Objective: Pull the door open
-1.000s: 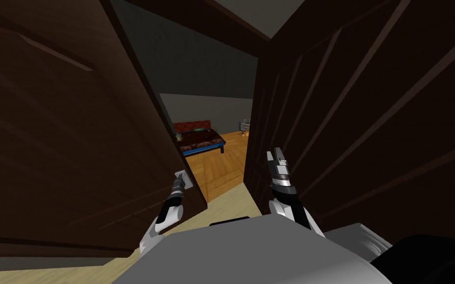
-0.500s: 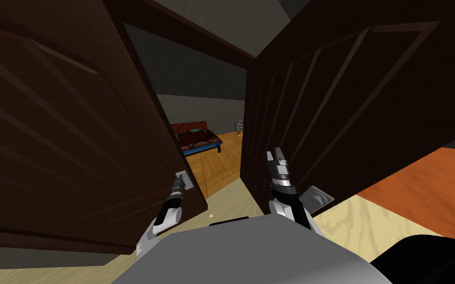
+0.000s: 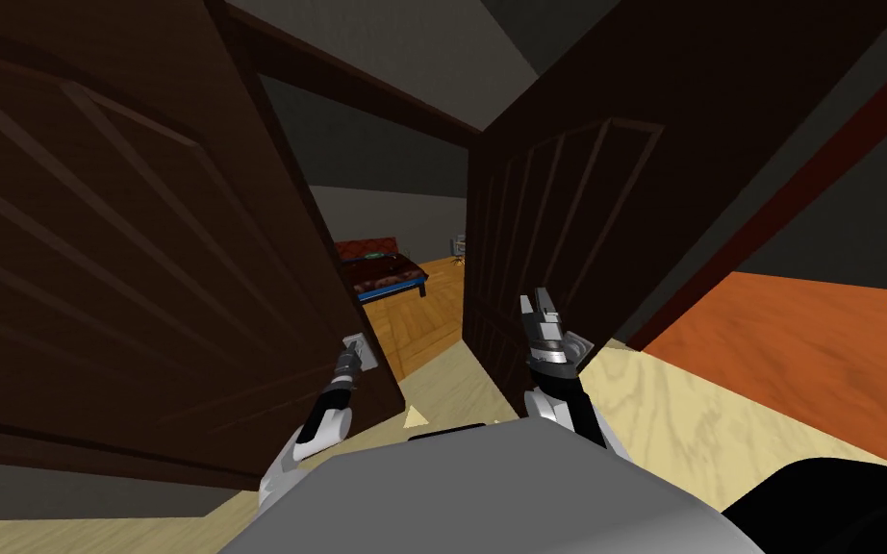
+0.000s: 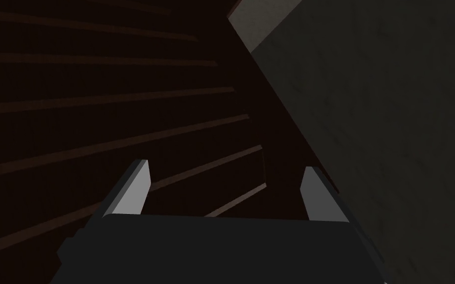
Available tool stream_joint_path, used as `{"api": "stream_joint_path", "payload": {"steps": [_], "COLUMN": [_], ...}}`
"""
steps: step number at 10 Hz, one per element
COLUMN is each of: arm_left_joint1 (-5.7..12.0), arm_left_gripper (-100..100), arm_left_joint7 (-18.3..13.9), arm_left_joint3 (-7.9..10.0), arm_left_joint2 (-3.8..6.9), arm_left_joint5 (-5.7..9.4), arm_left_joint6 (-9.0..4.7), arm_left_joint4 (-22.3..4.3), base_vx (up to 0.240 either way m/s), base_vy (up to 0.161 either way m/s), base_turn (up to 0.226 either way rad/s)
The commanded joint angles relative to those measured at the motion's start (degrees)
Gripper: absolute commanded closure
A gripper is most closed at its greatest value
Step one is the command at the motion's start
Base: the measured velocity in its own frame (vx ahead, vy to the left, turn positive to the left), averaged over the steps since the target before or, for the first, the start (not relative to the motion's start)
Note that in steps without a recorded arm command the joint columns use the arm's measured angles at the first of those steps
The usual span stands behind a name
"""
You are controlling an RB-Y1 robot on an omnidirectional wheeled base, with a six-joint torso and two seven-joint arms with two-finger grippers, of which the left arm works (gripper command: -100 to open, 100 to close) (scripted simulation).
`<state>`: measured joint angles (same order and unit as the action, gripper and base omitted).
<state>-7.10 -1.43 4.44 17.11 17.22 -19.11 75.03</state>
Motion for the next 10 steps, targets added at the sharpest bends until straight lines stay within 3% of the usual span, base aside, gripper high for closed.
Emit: {"api": "stream_joint_path", "payload": {"steps": [1, 7, 8, 9, 10], "arm_left_joint1": [-0.42, -3.1, -3.48, -2.98, -3.96], "arm_left_gripper": [100, 100, 100, 100, 100], "arm_left_joint7": [-0.5, -3.2, -3.6, -3.2, -3.9], "arm_left_joint3": [-0.69, -4.05, -4.52, -4.29, -5.27], "arm_left_joint2": [0.65, 4.27, 4.78, 4.32, 5.29], "arm_left_joint5": [0.1, 0.8, 0.9, 0.8, 1.0], "arm_left_joint6": [-0.4, -2.01, -2.24, -1.99, -2.6], "arm_left_joint4": [0.4, 2.4, 2.7, 2.6, 2.9], "base_vx": [-0.203, -0.228, -0.262, -0.11, -0.141], "base_vy": [0.059, 0.064, 0.032, 0.009, 0.046], "base_turn": [-0.122, -0.128, -0.119, -0.031, -0.097]}}
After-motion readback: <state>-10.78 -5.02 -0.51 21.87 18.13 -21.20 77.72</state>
